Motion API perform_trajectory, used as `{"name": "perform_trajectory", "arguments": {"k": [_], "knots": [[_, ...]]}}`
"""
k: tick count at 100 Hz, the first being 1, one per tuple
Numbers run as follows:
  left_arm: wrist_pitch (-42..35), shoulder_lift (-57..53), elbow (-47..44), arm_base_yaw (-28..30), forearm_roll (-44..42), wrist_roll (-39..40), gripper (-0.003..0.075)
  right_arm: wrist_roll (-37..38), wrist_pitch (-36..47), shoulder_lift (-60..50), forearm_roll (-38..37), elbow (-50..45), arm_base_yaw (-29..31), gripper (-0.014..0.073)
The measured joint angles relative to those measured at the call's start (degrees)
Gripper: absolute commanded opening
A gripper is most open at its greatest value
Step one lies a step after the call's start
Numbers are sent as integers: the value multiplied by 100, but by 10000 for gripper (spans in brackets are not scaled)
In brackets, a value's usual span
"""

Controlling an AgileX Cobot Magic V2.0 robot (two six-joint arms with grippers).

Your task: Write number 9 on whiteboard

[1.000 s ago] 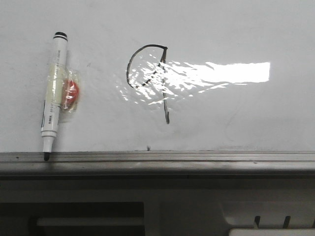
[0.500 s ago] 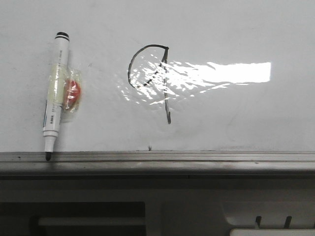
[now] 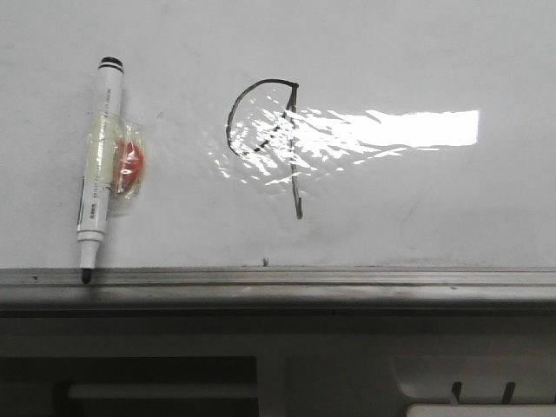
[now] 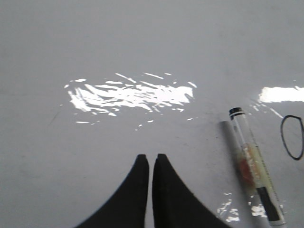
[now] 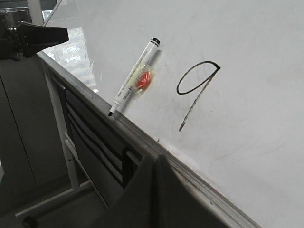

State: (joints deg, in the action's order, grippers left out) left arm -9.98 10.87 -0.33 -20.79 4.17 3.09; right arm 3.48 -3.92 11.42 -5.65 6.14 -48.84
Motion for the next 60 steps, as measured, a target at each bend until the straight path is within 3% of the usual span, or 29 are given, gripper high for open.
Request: {"name": "perform_trajectory", "arguments": {"k": [35,60], "knots": [[1362,-1087,0,1326,-79,26,-20,0,0,0,0,0,0,-69],[2105,-1113,0,1966,-102,38,-20,0,3,-3,0,0,0,-69]]}}
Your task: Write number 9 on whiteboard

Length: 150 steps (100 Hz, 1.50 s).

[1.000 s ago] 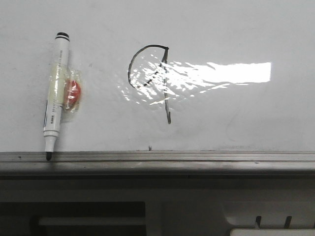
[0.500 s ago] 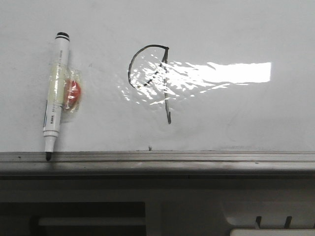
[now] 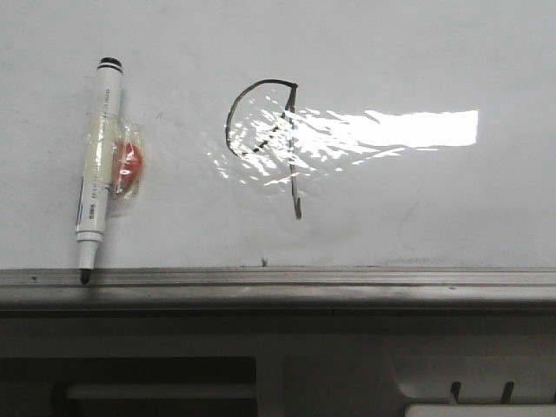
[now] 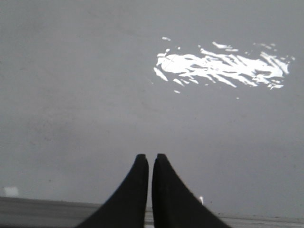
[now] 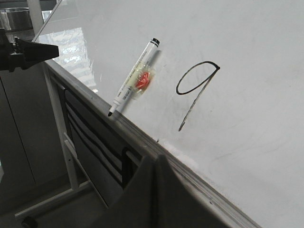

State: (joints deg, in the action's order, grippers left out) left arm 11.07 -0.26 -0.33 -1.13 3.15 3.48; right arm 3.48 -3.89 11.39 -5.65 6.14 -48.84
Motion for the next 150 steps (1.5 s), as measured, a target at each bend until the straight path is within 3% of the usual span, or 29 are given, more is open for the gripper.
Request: {"name": "perform_trajectory", "arguments": {"k": [21,119,135,150], "knots": [[812,0,0,85,-12,2,-20,0,0,0,0,0,0,-69],[848,0,10,85,-12,2,-20,0,37,0,0,-107,20,-69],[848,0,10,85,-12,2,-20,0,846,0,-39,-585,279,-69],[848,0,10,85,-12,2,-20,0,1628,0,-44,-671,945,-69]]}}
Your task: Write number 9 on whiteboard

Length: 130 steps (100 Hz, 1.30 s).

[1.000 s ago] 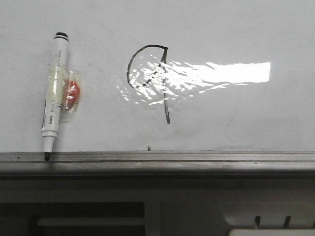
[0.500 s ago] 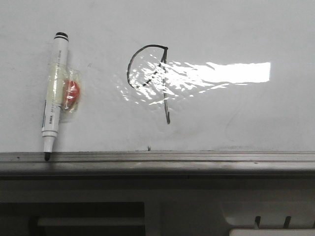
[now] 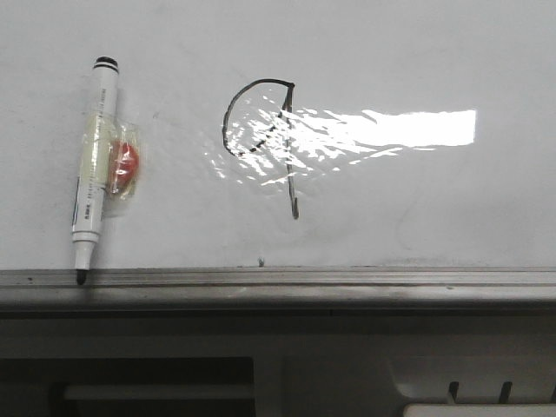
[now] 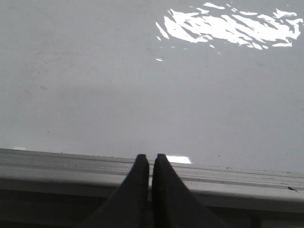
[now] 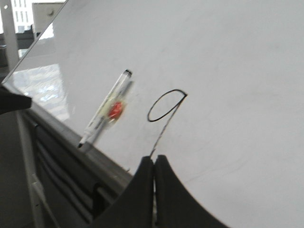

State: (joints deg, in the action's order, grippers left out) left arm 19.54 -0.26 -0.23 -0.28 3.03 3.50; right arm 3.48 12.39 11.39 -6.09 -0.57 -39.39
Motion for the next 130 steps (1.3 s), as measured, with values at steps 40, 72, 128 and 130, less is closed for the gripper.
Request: {"name": "perform_trajectory", "arguments": {"k": [40,72,128,130], "knots": [[0,0,0,0,0,0,-20,0,-343,-299,33,0,3261,-69],[0,0,0,0,0,0,-20,0,-1808,-1199,46,0,4571,-69],[0,0,0,0,0,0,-20,0,-3142,-1199,58,0,4591,-69],[0,0,0,0,0,0,-20,0,-3142,-1199,58,0,4591,-69]]}}
